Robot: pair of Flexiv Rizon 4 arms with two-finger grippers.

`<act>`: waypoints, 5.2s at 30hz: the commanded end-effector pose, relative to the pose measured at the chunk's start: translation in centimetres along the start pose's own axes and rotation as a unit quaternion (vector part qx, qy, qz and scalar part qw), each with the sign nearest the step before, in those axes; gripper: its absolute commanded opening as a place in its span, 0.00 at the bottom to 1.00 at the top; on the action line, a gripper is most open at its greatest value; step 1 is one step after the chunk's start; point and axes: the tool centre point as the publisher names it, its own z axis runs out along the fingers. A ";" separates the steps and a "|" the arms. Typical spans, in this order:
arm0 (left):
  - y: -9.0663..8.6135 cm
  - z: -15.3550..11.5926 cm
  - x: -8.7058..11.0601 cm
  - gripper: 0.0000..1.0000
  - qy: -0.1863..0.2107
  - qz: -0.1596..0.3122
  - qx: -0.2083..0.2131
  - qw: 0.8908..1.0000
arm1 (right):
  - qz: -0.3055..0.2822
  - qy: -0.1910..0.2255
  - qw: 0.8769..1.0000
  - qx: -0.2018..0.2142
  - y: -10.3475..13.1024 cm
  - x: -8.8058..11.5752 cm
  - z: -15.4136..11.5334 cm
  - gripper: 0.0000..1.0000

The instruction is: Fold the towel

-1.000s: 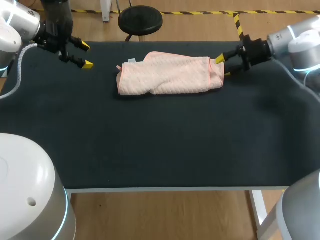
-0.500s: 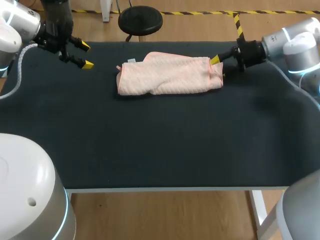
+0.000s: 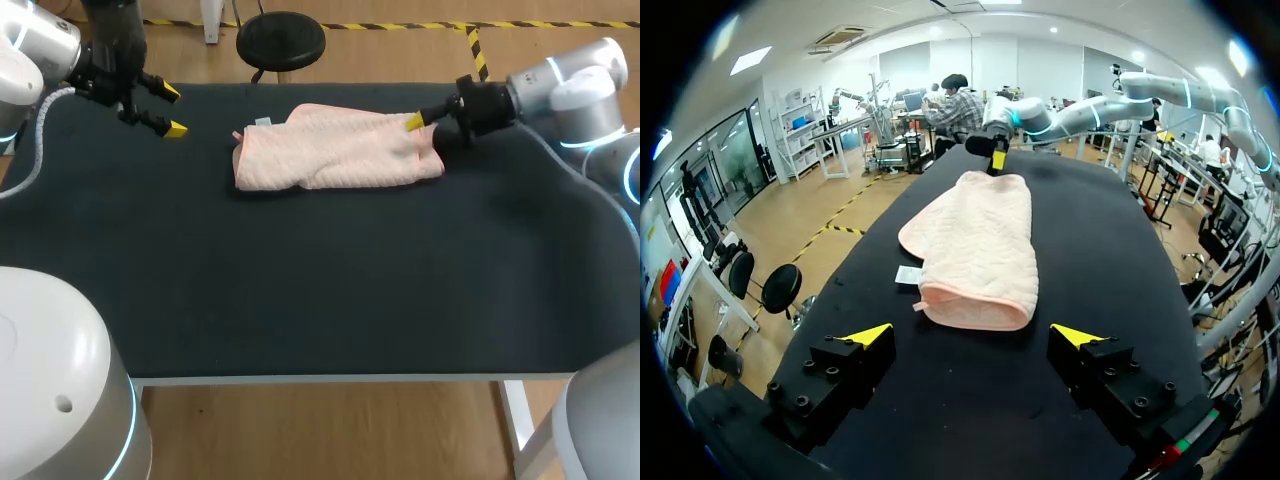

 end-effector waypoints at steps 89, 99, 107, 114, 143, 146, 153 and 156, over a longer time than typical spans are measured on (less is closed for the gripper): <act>0.1 0.1 0.0 1.00 -0.001 0.001 0.002 1.000 | -0.263 -0.073 0.928 0.254 4.8 13.6 22.6 0.00; 0.1 0.1 0.0 1.00 -0.001 0.001 0.002 1.000 | -0.311 -0.056 0.913 0.258 3.6 14.0 22.8 1.00; 0.1 0.1 0.0 1.00 -0.001 0.001 0.002 1.000 | -0.340 -0.037 0.906 0.250 3.1 15.5 22.4 1.00; 0.1 0.1 0.0 1.00 -0.001 0.001 0.002 1.000 | -0.339 -0.072 0.918 0.194 3.6 16.3 19.5 1.00; 0.1 0.1 0.0 1.00 -0.001 0.001 0.002 1.000 | -0.308 -0.151 0.938 0.059 3.1 13.7 10.5 1.00; 0.1 0.1 0.0 1.00 -0.001 0.001 0.002 1.000 | -0.254 -0.168 0.953 -0.005 1.9 13.1 9.1 1.00; 0.1 0.1 0.0 1.00 -0.001 0.001 0.002 1.000 | -0.227 -0.150 0.957 -0.103 -2.1 14.2 7.3 1.00; 0.1 0.1 0.0 1.00 -0.001 0.001 0.002 1.000 | -0.216 -0.141 0.959 -0.113 -3.0 15.0 6.6 1.00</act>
